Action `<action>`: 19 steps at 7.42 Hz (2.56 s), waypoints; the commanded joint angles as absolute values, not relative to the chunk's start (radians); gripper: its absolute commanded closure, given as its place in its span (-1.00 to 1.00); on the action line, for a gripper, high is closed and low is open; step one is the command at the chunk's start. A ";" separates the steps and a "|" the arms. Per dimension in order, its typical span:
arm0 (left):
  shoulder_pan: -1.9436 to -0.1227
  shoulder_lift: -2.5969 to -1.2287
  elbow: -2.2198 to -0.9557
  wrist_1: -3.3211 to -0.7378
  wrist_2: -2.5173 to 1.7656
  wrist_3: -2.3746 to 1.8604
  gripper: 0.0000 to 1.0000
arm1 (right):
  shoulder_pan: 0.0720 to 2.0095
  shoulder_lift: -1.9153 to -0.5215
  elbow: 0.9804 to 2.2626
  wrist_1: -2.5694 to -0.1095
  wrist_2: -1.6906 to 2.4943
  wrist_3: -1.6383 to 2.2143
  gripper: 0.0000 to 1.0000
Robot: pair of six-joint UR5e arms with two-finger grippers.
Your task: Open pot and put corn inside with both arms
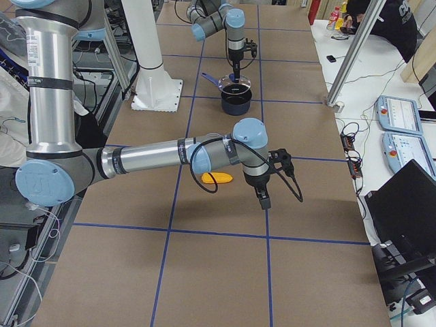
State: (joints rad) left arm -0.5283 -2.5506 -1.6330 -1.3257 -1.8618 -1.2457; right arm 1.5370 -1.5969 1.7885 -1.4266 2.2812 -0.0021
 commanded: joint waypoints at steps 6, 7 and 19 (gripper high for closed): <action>-0.741 -1.822 -2.170 -1.383 -1.948 -0.620 1.00 | 1.528 -1.598 1.787 -1.428 2.287 -0.003 -1.00; -0.764 -1.707 -2.163 -1.508 -1.998 -0.567 1.00 | 1.526 -1.598 1.786 -1.427 2.287 -0.003 -1.00; -0.817 -1.428 -1.805 -2.204 -2.128 -0.431 -0.97 | 1.522 -1.598 1.782 -1.427 2.286 -0.003 -1.00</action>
